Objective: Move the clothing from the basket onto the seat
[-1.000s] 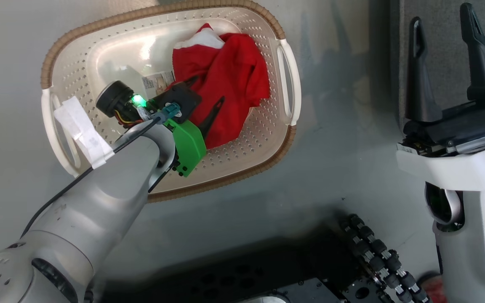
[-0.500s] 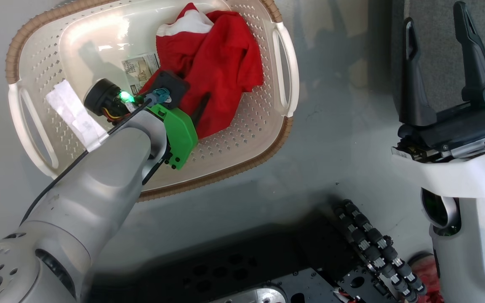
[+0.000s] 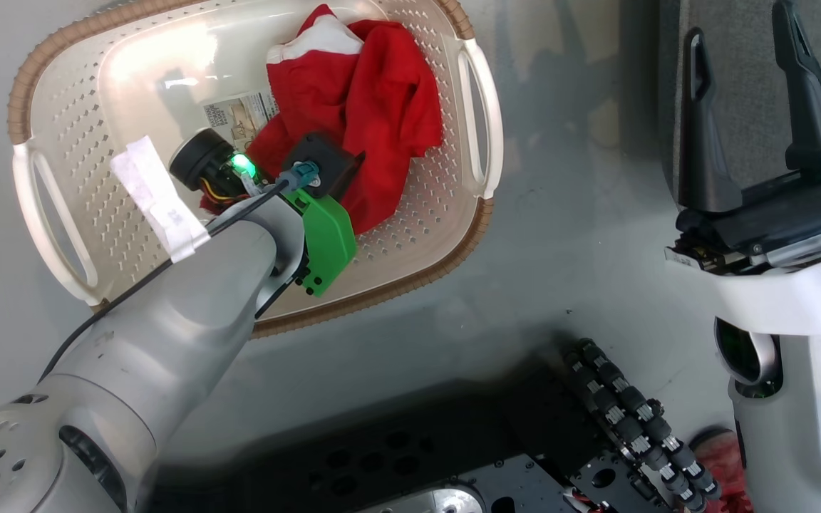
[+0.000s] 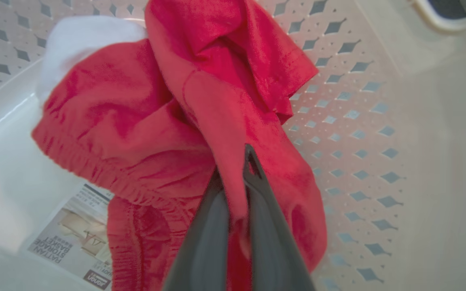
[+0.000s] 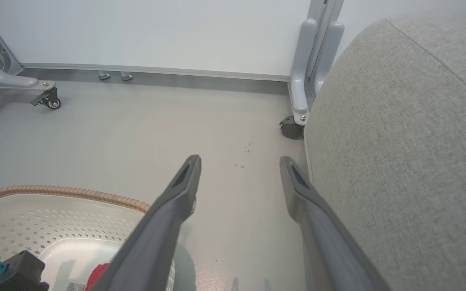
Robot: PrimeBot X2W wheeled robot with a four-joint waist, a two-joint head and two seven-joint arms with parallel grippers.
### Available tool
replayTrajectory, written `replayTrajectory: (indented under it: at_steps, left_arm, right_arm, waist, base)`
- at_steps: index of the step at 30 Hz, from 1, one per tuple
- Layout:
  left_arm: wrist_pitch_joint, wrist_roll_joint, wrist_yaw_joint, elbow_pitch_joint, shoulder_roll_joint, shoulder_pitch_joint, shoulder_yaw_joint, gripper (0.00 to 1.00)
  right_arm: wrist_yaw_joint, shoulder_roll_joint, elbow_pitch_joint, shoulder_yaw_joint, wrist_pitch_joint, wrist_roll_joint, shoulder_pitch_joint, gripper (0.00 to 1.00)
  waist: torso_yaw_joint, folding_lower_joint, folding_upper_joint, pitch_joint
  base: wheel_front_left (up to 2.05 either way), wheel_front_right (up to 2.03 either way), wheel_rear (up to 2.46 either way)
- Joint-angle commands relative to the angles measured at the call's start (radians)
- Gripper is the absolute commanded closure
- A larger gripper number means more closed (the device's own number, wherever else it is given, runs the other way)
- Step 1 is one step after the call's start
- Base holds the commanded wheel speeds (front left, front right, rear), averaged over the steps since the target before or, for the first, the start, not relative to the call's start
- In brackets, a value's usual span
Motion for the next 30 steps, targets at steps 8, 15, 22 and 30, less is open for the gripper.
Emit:
replayTrajectory:
  at_steps: [8, 15, 22, 30]
  left_arm:
    - [-0.065, 0.013, -0.002, -0.023, -0.016, 0.052, 0.001, 1.0]
    - [-0.084, -0.002, -0.002, -0.063, -0.03, 0.103, 0.012, 1.0]
    - [-0.083, 0.045, -0.002, -0.171, -0.015, 0.227, 0.149, 1.0]
    - [-0.082, 0.185, -0.002, -0.279, -0.024, 0.432, 0.333, 1.0]
  right_arm:
    - [-0.002, -0.001, 0.023, -0.009, -0.002, 0.003, -0.013, 0.0]
    - [-0.002, -0.001, 0.047, -0.023, -0.002, 0.02, 0.018, 0.0]
    - [-0.002, -0.002, 0.083, -0.026, -0.002, 0.056, 0.097, 0.0]
    - [-0.002, -0.002, 0.145, -0.001, -0.002, 0.07, 0.208, 0.0]
  waist:
    - [0.041, 0.0, -0.0001, -0.095]
    - [0.071, 0.0, -0.0001, -0.239]
    - [0.099, 0.0, -0.0001, -0.424]
    - [0.106, 0.0, -0.0001, -0.674]
  base:
    - [0.0, 0.0, 0.0]
    - [0.0, 0.0, 0.0]
    - [0.0, 0.0, 0.0]
    - [0.0, 0.0, 0.0]
